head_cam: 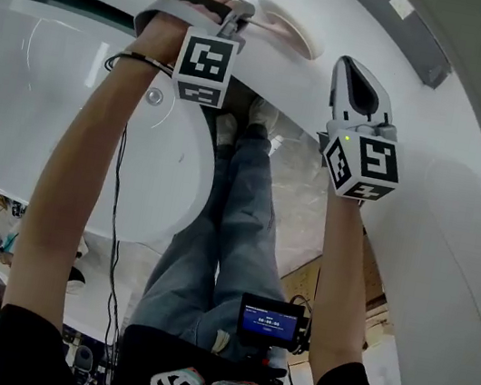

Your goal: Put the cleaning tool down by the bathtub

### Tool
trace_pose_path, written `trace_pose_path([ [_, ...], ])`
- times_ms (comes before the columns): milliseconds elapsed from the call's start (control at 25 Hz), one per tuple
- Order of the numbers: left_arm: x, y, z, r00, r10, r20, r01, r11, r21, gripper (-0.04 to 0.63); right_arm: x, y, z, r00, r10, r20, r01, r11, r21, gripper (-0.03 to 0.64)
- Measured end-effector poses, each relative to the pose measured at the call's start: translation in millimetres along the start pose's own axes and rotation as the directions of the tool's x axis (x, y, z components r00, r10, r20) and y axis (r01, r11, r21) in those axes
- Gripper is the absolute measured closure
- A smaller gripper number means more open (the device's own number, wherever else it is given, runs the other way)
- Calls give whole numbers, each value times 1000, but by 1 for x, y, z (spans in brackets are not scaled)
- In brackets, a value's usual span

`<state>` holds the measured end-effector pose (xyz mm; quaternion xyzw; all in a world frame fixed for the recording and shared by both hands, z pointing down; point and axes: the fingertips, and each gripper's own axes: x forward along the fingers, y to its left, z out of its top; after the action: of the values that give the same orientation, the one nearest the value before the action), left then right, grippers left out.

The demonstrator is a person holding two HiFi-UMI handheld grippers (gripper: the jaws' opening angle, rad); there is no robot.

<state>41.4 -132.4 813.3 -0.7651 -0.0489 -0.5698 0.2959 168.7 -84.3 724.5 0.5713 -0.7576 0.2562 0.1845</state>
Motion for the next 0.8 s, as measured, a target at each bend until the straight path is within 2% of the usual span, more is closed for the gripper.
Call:
trace_pose_path([
  [240,-1,-3,-1,1000,1,16,-1,1000,-24,547,-1,3,-5,1000,8,-4,-8,1000,8,589],
  [400,-4,-5,-1,1000,-14,25,15,999,-38,451,-2,6,-5,1000,11,-10,-11,1000,6,589],
  [800,-31,-12,8,1000,-6,17,6,1000,-10,436,-12,13,3,999,34,-2,-34,999,-11,589],
])
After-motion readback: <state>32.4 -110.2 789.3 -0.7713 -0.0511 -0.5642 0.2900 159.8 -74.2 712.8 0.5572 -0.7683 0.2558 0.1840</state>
